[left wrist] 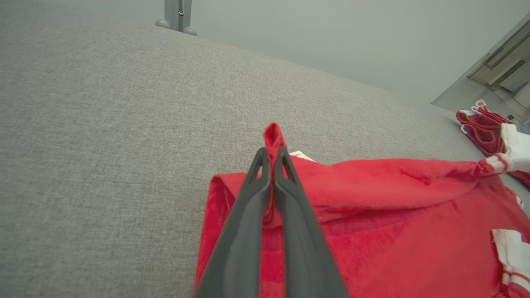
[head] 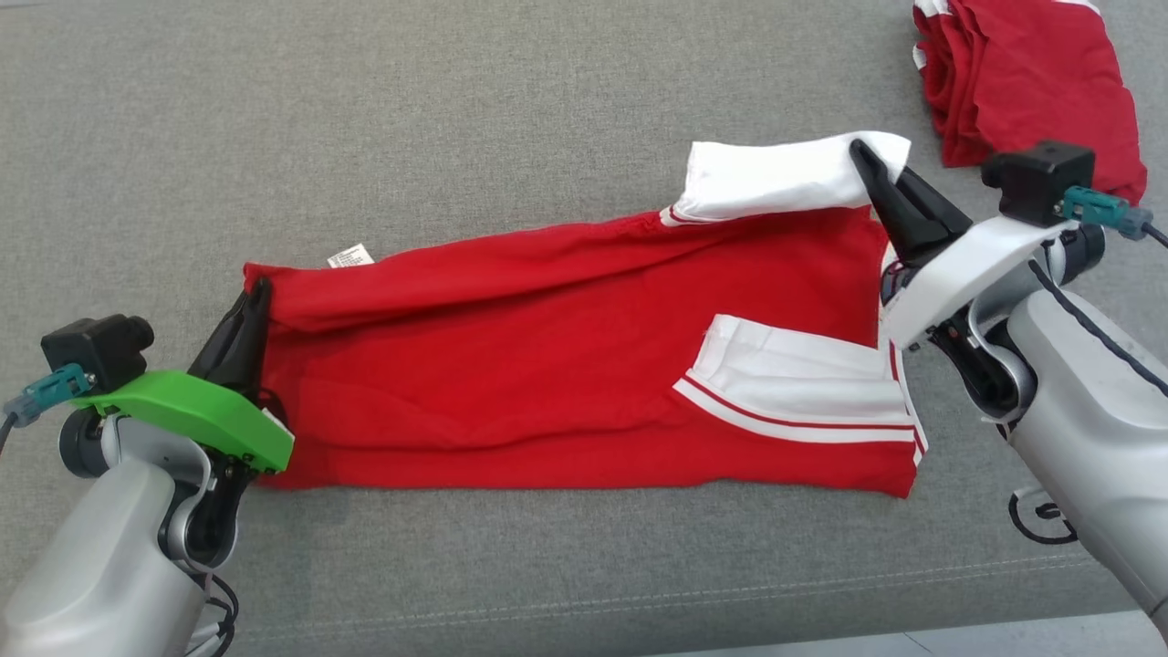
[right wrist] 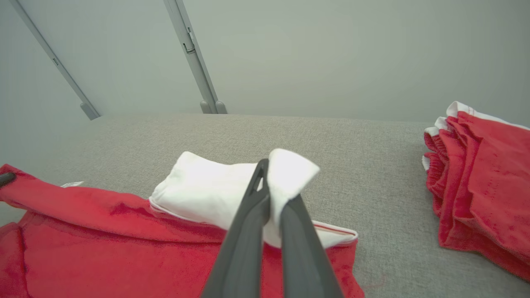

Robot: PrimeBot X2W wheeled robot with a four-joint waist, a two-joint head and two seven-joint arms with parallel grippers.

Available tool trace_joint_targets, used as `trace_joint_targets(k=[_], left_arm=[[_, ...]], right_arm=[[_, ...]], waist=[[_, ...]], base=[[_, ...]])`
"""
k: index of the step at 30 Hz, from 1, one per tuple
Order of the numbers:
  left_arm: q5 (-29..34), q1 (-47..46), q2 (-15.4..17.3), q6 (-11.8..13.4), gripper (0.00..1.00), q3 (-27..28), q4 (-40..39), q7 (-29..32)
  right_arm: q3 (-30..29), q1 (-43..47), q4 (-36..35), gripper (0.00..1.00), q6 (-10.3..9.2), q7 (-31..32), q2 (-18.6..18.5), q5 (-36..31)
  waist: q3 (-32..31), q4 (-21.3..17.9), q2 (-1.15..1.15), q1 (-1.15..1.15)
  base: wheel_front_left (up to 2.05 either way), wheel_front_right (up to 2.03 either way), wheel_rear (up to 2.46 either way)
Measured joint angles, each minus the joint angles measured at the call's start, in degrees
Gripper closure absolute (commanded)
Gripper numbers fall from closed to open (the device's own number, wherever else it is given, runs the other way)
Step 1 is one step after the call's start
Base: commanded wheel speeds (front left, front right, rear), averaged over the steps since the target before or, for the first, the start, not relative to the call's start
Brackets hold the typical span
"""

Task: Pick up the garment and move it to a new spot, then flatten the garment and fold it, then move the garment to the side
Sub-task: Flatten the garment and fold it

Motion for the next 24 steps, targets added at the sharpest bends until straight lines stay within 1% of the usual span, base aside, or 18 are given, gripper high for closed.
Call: trace_joint_targets(k=[5,8,12,13,14,15,16,17,18,24], left_arm=[[-0.6,1.7,0.2,0.0,1.00,-0.1,0.2,0.0],[-1.1,3.0,0.2,0.0,1.00,-0.5,0.2,0.0],[-2.1,3.2,0.3,0.0,1.00,-0.7,0.3,0.0],[-2.4,3.2,0.3,0.0,0.96,-0.7,0.4,0.0],[-2.4,3.3,0.4,0.0,0.76,-0.8,0.5,0.0],[-2.4,3.3,0.4,0.0,0.51,-0.8,0.6,0.0],[-2.4,3.4,0.4,0.0,0.44,-0.9,0.7,0.0],[-2.4,3.6,0.4,0.0,0.07,-1.0,0.8,0.0],[-2.5,3.7,0.4,0.0,0.00,-1.1,1.0,0.0],[-2.6,4.4,0.4,0.0,0.00,-1.2,1.8,-0.1]], right_arm=[[0.1,3.3,-1.3,1.00,0.00,0.0,-0.5,0.4],[1.2,6.5,-2.4,1.00,0.00,0.0,-0.6,0.9],[1.5,8.1,-3.2,1.00,0.00,0.0,-0.7,1.0],[1.5,8.4,-3.4,1.00,0.00,0.0,-0.7,1.0],[1.6,8.6,-3.6,1.00,0.00,0.0,-0.8,1.2],[1.9,8.9,-3.8,1.00,0.00,0.0,-0.8,1.4],[2.4,9.4,-4.0,1.00,0.00,-0.1,-0.9,1.4],[2.7,9.9,-4.2,1.00,0.00,0.0,-0.9,1.4],[3.0,10.4,-4.5,1.00,0.00,0.0,-0.9,1.4],[3.2,12.4,-6.1,1.00,0.00,0.0,-1.5,1.4]], waist=[[-0.7,-0.1,0.00,0.00],[-1.3,-0.3,0.00,0.00],[-1.5,-0.3,0.00,0.00],[-1.6,-0.3,0.00,0.00],[-1.6,-0.4,0.00,0.00],[-1.7,-0.4,0.00,0.00],[-1.8,-0.4,0.00,0.00],[-1.9,-0.4,0.00,0.00],[-2.0,-0.4,0.00,0.00],[-2.5,-0.5,0.00,0.00]], base=[[0.00,0.00,0.00],[0.00,0.00,0.00],[0.00,0.00,0.00],[0.00,0.00,0.00],[0.00,0.00,0.00],[0.00,0.00,0.00],[0.00,0.00,0.00],[0.00,0.00,0.00],[0.00,0.00,0.00],[0.00,0.00,0.00]])
